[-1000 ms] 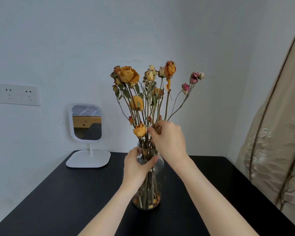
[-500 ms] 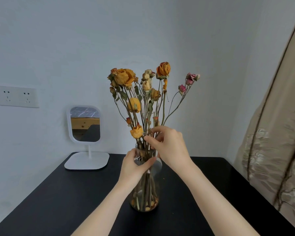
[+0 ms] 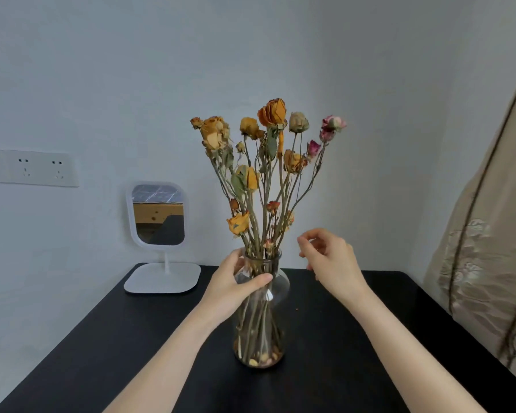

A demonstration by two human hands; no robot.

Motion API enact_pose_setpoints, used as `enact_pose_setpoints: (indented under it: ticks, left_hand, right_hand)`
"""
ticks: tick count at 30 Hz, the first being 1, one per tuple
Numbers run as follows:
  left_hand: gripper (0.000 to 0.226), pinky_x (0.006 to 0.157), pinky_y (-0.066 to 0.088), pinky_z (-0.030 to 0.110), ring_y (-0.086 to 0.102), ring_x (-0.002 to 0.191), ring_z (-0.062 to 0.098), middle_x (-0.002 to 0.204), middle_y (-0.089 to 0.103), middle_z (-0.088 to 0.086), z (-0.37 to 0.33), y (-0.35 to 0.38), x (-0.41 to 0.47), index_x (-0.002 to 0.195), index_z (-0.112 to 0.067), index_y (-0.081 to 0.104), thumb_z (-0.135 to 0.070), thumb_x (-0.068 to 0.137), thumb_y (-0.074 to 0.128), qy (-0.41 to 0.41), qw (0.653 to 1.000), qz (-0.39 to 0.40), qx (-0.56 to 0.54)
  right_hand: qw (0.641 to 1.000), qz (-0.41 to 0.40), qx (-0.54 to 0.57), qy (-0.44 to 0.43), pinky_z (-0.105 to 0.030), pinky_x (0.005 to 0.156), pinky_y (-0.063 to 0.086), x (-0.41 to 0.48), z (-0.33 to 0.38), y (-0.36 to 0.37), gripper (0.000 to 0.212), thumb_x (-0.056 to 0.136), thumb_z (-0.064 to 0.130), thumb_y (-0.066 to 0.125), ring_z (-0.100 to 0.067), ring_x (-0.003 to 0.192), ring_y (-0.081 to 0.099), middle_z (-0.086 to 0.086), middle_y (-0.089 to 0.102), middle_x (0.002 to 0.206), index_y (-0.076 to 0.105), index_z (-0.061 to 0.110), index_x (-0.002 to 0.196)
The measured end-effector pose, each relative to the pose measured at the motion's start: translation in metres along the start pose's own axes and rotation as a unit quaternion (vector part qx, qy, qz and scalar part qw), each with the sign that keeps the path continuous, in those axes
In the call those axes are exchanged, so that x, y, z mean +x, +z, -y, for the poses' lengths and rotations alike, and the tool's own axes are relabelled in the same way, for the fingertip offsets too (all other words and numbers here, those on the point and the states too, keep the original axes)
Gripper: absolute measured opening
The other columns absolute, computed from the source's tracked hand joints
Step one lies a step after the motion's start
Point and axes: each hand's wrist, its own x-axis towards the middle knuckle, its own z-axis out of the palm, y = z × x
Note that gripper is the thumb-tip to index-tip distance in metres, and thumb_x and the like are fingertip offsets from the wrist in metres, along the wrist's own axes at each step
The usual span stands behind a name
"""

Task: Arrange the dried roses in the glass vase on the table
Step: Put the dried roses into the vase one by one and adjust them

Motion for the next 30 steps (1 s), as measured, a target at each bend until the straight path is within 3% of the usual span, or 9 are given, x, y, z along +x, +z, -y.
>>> enact_pose_setpoints:
  ticks: [4,7,10,12,15,20,24,30]
  left_hand:
    - [0.048,0.097,0.038,0.026,0.051,0.116,0.004,0.117,0.056,-0.021,0.001,-0.007,0.003,0.115,-0.042,0.043,-0.037,0.076,0.071,-0.007,0.999,0.032,0.022]
    - [0.047,0.108,0.036,0.035,0.049,0.121,0.005,0.125,0.056,-0.016,-0.002,-0.013,0.004,0.119,-0.04,0.046,-0.034,0.079,0.07,-0.022,0.998,0.062,0.005]
    - [0.062,0.112,0.032,0.04,0.047,0.124,0.005,0.133,0.054,-0.013,-0.003,-0.019,0.004,0.133,-0.029,0.042,-0.033,0.078,0.071,-0.033,0.995,0.089,-0.02]
    - [0.075,0.111,0.033,0.04,0.047,0.124,0.005,0.133,0.053,-0.013,-0.002,-0.018,0.002,0.135,-0.031,0.04,-0.039,0.07,0.076,-0.041,0.994,0.096,-0.028]
    - [0.082,0.109,0.035,0.037,0.049,0.121,0.005,0.131,0.054,-0.015,-0.001,-0.012,0.0,0.133,-0.034,0.04,-0.043,0.062,0.079,-0.049,0.995,0.076,-0.031]
    - [0.07,0.105,0.039,0.035,0.053,0.116,0.005,0.126,0.057,-0.015,-0.001,-0.008,0.0,0.127,-0.035,0.044,-0.043,0.065,0.077,-0.051,0.996,0.054,-0.051]
    - [0.055,0.102,0.041,0.033,0.054,0.115,0.005,0.121,0.059,-0.016,0.0,-0.007,0.0,0.117,-0.042,0.047,-0.038,0.071,0.077,-0.049,0.996,0.051,-0.059]
    - [0.065,0.106,0.036,0.034,0.047,0.121,0.005,0.126,0.054,-0.016,-0.005,-0.003,-0.001,0.125,-0.036,0.044,-0.034,0.07,0.078,-0.03,0.997,0.005,-0.067]
  right_hand:
    - [0.999,0.046,0.027,-0.006,-0.017,0.054,0.042,0.0,0.002,0.009,0.014,0.09,0.031,0.057,-0.008,0.07,0.056,0.01,0.058,0.081,0.061,0.024,0.102]
    - [0.998,0.046,0.032,-0.024,-0.015,0.052,0.04,0.001,0.005,0.015,0.011,0.087,0.031,0.061,-0.006,0.063,0.053,0.01,0.058,0.077,0.062,0.026,0.097]
    - [0.998,0.033,0.044,-0.036,-0.008,0.048,0.04,0.003,0.009,0.02,0.002,0.086,0.029,0.063,0.0,0.06,0.054,0.014,0.06,0.076,0.061,0.03,0.086]
    - [0.997,0.028,0.052,-0.047,-0.006,0.048,0.04,0.003,0.011,0.022,0.009,0.086,0.026,0.064,0.007,0.062,0.054,0.016,0.061,0.077,0.062,0.031,0.079]
    - [0.997,0.026,0.049,-0.052,-0.008,0.051,0.042,0.002,0.011,0.024,0.01,0.086,0.023,0.064,0.005,0.069,0.056,0.017,0.061,0.077,0.064,0.029,0.078]
    - [0.995,-0.001,0.064,-0.077,-0.006,0.056,0.043,0.0,0.016,0.023,0.017,0.086,0.022,0.063,0.01,0.073,0.052,0.015,0.06,0.073,0.061,0.031,0.072]
    - [0.995,-0.012,0.03,-0.098,-0.003,0.059,0.041,0.002,0.018,0.025,0.008,0.085,0.021,0.065,0.003,0.069,0.054,0.012,0.06,0.074,0.065,0.024,0.078]
    - [0.991,-0.005,-0.025,-0.128,-0.002,0.061,0.041,0.0,0.012,0.025,0.004,0.084,0.023,0.066,0.002,0.069,0.055,0.018,0.057,0.072,0.069,0.02,0.085]
